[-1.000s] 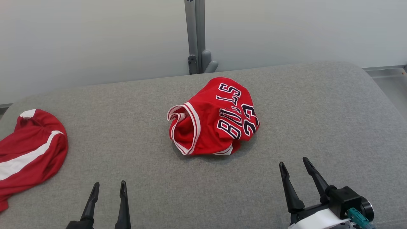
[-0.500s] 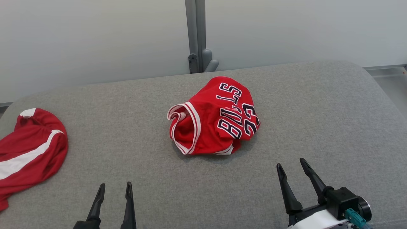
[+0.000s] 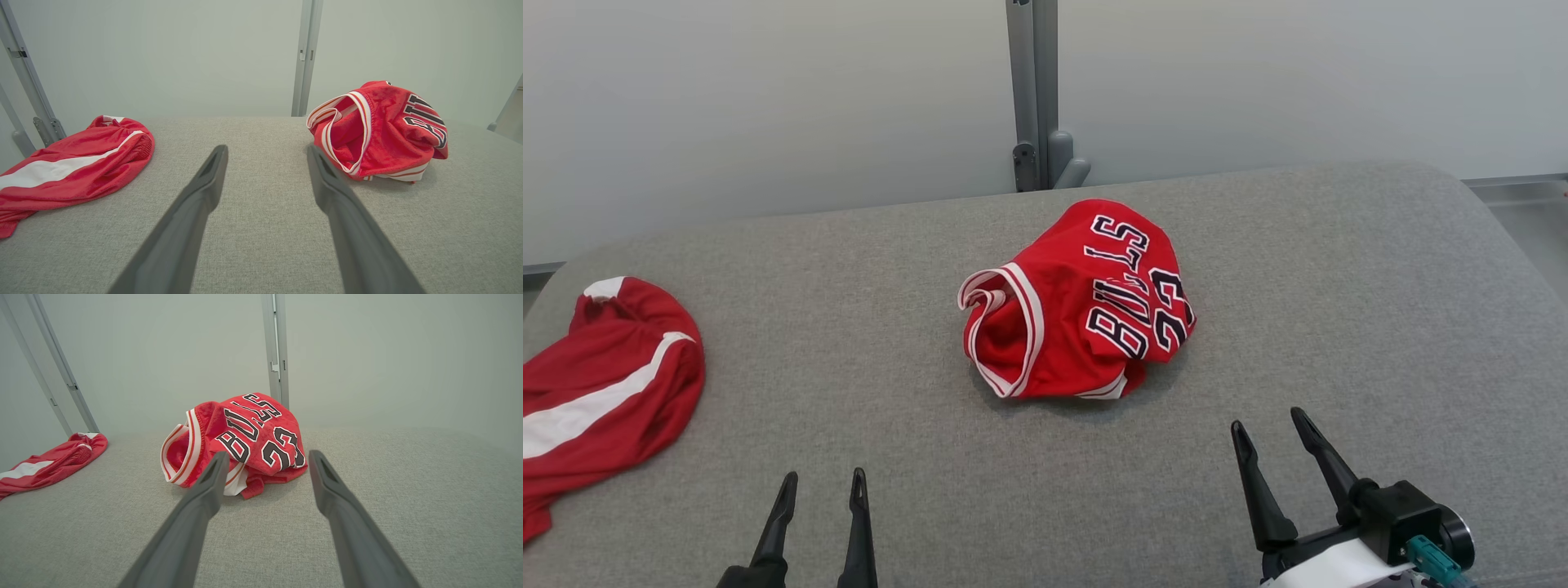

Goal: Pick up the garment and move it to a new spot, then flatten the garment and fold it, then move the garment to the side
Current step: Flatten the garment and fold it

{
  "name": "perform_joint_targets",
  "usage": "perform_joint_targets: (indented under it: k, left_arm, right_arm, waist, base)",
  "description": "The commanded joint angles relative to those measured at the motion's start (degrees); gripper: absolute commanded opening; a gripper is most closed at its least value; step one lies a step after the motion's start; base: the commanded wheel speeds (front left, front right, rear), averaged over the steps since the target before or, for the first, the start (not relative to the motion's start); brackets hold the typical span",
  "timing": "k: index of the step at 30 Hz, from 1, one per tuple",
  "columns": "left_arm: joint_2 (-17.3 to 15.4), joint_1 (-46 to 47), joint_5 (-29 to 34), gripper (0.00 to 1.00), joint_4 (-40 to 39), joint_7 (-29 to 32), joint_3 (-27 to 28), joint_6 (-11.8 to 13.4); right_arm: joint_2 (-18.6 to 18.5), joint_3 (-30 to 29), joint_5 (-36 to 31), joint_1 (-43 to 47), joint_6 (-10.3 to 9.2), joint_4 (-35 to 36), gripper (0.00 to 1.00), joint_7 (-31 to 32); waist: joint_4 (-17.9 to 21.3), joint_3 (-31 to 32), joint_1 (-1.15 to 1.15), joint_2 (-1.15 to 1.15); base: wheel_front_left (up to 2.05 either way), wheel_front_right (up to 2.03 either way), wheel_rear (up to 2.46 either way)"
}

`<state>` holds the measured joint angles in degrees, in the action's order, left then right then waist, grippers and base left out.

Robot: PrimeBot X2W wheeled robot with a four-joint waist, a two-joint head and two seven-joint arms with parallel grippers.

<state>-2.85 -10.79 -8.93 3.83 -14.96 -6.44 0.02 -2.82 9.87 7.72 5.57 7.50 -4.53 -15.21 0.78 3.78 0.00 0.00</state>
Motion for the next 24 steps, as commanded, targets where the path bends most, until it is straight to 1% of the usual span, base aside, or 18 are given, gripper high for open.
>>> perform_joint_targets:
  k: [1,9,13,17,21,22,24]
  left_arm:
    - [-0.1,0.9,-0.3,1.00,0.1,-0.2,0.0,0.3]
    - [-0.1,1.3,-0.3,1.00,1.3,-0.2,0.1,-0.1]
    - [-0.1,2.2,-1.1,1.00,3.8,-0.2,-1.0,-0.5]
    - [-0.1,4.2,-2.6,1.00,7.2,-0.2,-3.1,-1.8]
    - [-0.1,7.6,-4.3,1.00,11.7,-0.2,-6.8,-3.5]
    - [-0.1,8.5,-5.3,1.00,13.2,-0.2,-7.9,-3.8]
    - [-0.1,10.6,-9.3,1.00,16.7,-0.2,-10.0,-4.3]
  right_arm:
    - [-0.1,0.0,0.3,-0.2,-0.02,0.0,1.00,0.0]
    - [-0.1,0.3,0.6,-0.7,-0.02,0.1,1.00,0.0]
    - [-0.1,0.1,0.7,-0.7,-0.02,0.3,1.00,0.0]
    - [-0.1,0.2,0.5,-1.1,-0.02,0.3,1.00,0.0]
    - [-0.1,0.3,0.4,-1.4,-0.02,0.4,1.00,0.0]
    - [-0.1,0.4,0.4,-1.5,-0.02,0.4,1.00,0.0]
    - [-0.1,0.9,0.2,-1.8,-0.02,0.4,1.00,0.0]
  waist:
    - [0.0,-0.1,0.00,0.00]
    - [0.3,-0.6,0.00,0.00]
    - [0.6,-1.3,0.00,0.00]
    - [1.1,-2.2,0.00,0.00]
    - [1.6,-3.3,0.00,0.00]
    - [1.9,-3.6,0.00,0.00]
    - [2.4,-4.3,0.00,0.00]
  base:
    - [0.00,0.00,0.00]
    - [0.00,0.00,0.00]
    - [0.00,0.00,0.00]
    - [0.00,0.00,0.00]
    - [0.00,0.00,0.00]
    - [0.00,0.00,0.00]
    - [0.00,0.00,0.00]
